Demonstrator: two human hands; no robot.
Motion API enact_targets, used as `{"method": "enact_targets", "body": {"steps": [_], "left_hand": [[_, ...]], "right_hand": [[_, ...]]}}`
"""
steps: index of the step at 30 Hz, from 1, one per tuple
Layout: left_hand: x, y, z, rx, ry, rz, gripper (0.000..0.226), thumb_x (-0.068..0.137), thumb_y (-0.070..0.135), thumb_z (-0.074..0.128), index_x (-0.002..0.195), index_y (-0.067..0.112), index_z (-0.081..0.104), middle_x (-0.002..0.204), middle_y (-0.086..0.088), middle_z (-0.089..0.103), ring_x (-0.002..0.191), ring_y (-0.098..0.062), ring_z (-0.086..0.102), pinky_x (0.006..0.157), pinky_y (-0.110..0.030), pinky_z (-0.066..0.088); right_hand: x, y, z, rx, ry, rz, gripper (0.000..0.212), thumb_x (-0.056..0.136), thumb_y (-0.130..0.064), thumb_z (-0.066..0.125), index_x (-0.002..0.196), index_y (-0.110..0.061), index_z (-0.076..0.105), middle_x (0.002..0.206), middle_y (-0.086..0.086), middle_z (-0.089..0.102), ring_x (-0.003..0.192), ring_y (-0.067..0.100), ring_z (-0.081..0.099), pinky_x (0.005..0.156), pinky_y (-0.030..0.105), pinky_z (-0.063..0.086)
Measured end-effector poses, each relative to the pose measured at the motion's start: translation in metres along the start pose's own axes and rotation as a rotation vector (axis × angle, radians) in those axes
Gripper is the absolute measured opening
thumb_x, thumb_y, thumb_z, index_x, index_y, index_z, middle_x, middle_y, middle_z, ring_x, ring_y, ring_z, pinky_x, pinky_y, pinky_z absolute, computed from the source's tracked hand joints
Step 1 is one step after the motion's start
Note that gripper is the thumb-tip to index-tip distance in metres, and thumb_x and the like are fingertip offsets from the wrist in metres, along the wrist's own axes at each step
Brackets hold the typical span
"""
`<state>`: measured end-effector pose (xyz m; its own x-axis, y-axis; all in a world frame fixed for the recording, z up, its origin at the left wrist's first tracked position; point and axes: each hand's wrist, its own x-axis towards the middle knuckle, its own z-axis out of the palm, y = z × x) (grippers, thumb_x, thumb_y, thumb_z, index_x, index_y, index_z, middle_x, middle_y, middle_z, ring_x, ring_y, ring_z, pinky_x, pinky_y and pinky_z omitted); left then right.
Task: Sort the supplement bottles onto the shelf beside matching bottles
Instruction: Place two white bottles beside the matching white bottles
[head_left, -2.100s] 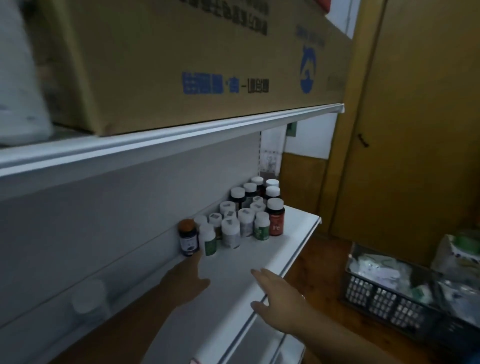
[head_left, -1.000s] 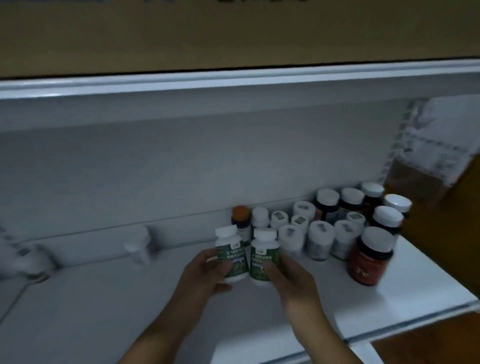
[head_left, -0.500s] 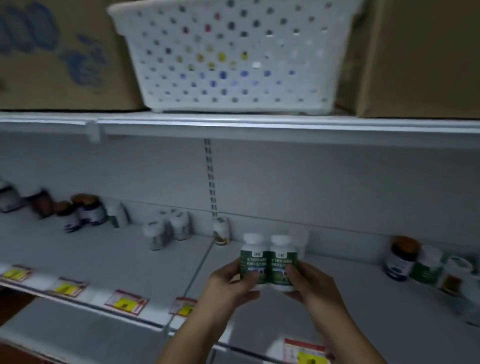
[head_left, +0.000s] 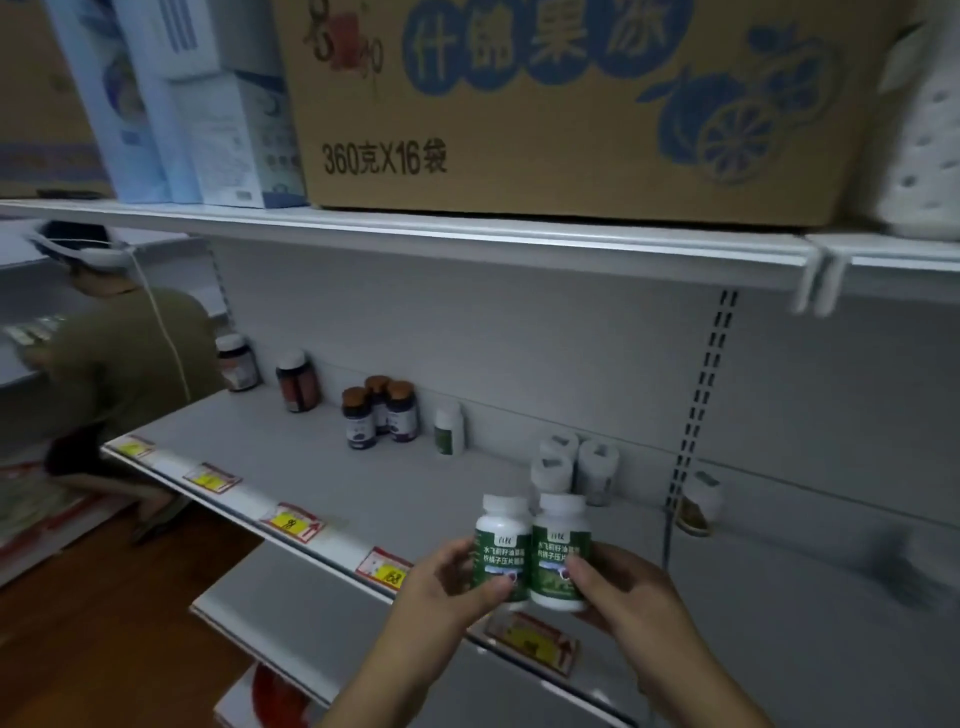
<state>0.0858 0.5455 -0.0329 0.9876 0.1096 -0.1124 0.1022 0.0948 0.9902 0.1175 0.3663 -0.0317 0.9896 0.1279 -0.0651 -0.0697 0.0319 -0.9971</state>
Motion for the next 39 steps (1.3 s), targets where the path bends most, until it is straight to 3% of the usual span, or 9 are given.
{"method": "enact_targets", "body": {"steps": [6,15,19,21,24,28,33,36,39], "left_hand": [[0.067,0.007,-0.041,0.083,0.028,-0.004,0.037,0.076,0.001,0.071,0.108,0.012,0.059,0.101,-0.005,0.073,0.088,-0.013,0.071,0.063,-0.014,0.054],[0.182,0.0,-0.112,0.381,0.077,-0.019,0.036,0.074,0.006,0.075,0.105,0.017,0.06,0.107,-0.006,0.068,0.091,-0.015,0.066,0.075,-0.022,0.055],[0.228,-0.014,-0.13,0.531,0.057,0.025,0.037,0.076,0.011,0.072,0.11,0.022,0.061,0.102,0.005,0.065,0.093,-0.014,0.06,0.081,-0.024,0.044],[0.241,-0.017,-0.136,0.613,0.045,0.08,0.039,0.078,0.018,0.069,0.115,0.025,0.06,0.098,0.013,0.062,0.094,-0.01,0.058,0.08,-0.02,0.038],[0.252,-0.019,-0.14,0.708,-0.044,0.136,0.033,0.085,0.029,0.062,0.118,0.032,0.057,0.111,0.013,0.063,0.103,-0.012,0.058,0.083,-0.018,0.035],[0.266,-0.021,-0.141,0.853,-0.137,0.167,0.038,0.092,0.038,0.049,0.129,0.033,0.046,0.129,0.006,0.057,0.115,-0.015,0.054,0.086,-0.014,0.028],[0.264,-0.016,-0.149,0.824,-0.188,0.113,0.067,0.085,0.041,0.06,0.141,0.015,0.034,0.141,-0.004,0.046,0.127,-0.024,0.046,0.105,-0.033,0.038],[0.248,0.011,-0.157,0.765,-0.07,0.437,0.062,0.081,0.046,0.055,0.132,0.012,0.046,0.133,-0.008,0.053,0.121,-0.025,0.051,0.097,-0.03,0.041],[0.244,0.05,-0.145,0.977,-0.246,0.71,0.079,0.076,0.061,0.038,0.14,0.016,0.037,0.146,-0.005,0.041,0.135,-0.023,0.038,0.108,-0.028,0.028]], "right_hand": [[0.07,0.009,0.041,-0.208,-0.011,-0.044,0.003,0.084,-0.029,0.066,0.083,-0.027,0.068,0.09,-0.009,0.074,0.088,0.011,0.069,0.086,0.04,0.054],[0.178,0.03,0.116,-0.501,0.156,-0.047,0.019,0.09,-0.032,0.057,0.1,-0.017,0.057,0.099,0.009,0.066,0.088,0.022,0.059,0.066,0.03,0.041],[0.209,0.05,0.139,-0.579,0.273,0.009,0.042,0.089,-0.031,0.058,0.126,-0.013,0.05,0.12,0.007,0.061,0.111,0.026,0.057,0.081,0.029,0.04],[0.224,0.065,0.145,-0.589,0.33,0.011,0.036,0.088,-0.032,0.06,0.121,-0.019,0.055,0.11,0.002,0.062,0.107,0.019,0.057,0.084,0.031,0.041],[0.252,0.107,0.137,-0.632,0.393,0.045,0.021,0.086,-0.06,0.046,0.097,-0.051,0.062,0.074,-0.002,0.061,0.095,-0.008,0.055,0.087,0.036,0.038],[0.25,0.066,0.157,-0.737,0.404,0.031,0.038,0.091,-0.033,0.054,0.125,-0.016,0.055,0.117,0.011,0.062,0.11,0.028,0.057,0.083,0.031,0.042],[0.233,0.039,0.164,-0.969,0.361,0.026,0.08,0.081,-0.073,0.031,0.134,-0.014,0.041,0.132,0.01,0.054,0.115,0.032,0.053,0.084,0.032,0.04],[0.201,0.029,0.162,-1.228,0.238,-0.025,0.067,0.089,-0.055,0.021,0.142,-0.016,0.032,0.147,0.006,0.04,0.132,0.025,0.04,0.107,0.032,0.031],[0.161,0.014,0.154,-1.441,0.109,-0.084,0.073,0.09,-0.057,0.001,0.131,-0.021,0.05,0.137,0.004,0.055,0.124,0.021,0.054,0.101,0.034,0.044]]}}
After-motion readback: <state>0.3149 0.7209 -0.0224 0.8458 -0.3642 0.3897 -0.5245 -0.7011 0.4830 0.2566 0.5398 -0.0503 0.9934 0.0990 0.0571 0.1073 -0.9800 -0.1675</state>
